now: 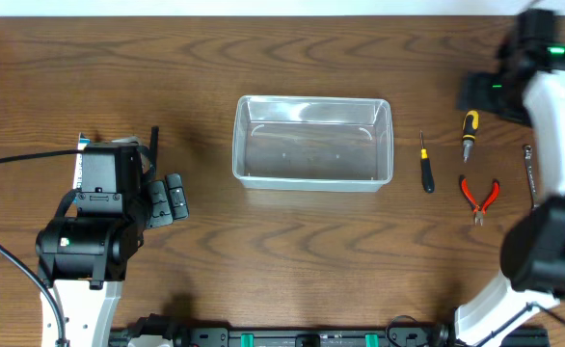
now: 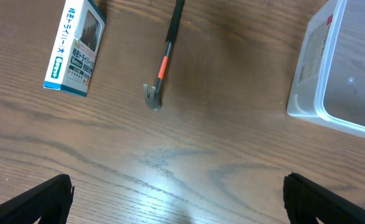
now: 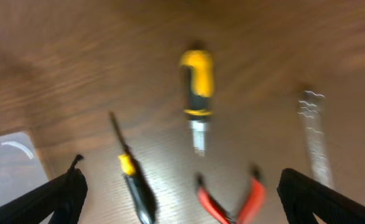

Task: Pack container
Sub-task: 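Lower right gripper and grasp the large yellow-black screwdriver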

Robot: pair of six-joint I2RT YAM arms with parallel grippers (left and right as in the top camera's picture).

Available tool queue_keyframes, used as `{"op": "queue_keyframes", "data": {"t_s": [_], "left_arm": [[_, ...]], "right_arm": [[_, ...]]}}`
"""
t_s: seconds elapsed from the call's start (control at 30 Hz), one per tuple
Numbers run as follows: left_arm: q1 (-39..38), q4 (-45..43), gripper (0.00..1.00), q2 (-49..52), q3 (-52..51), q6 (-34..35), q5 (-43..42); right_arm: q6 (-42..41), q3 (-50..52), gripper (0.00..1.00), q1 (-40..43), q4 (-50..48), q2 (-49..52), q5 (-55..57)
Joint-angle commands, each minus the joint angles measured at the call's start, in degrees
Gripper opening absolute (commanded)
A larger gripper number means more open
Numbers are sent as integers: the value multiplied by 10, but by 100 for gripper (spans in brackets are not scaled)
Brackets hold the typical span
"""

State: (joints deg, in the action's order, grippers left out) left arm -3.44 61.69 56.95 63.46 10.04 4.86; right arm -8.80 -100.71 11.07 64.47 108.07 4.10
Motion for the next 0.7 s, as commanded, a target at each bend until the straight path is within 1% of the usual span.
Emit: {"op": "queue_keyframes", "data": {"t_s": [0.0, 0.13, 0.3, 0.5, 0.67], "left_arm": [[-1, 2, 98, -2, 12, -12, 8], [-1, 2, 98, -2, 12, -12, 8], [-1, 2, 98, -2, 12, -12, 7], [-1, 2, 98, -2, 12, -12, 7], [-1, 2, 98, -2, 12, -12, 7]], "right_arm": [[9, -6, 99, 37, 24, -11, 14], [34, 1, 99, 61, 23, 17, 14], [72, 1, 99, 55, -12, 78, 15], [81, 1, 99, 42, -49, 133, 15], [83, 1, 99, 34, -55, 169, 15]]}}
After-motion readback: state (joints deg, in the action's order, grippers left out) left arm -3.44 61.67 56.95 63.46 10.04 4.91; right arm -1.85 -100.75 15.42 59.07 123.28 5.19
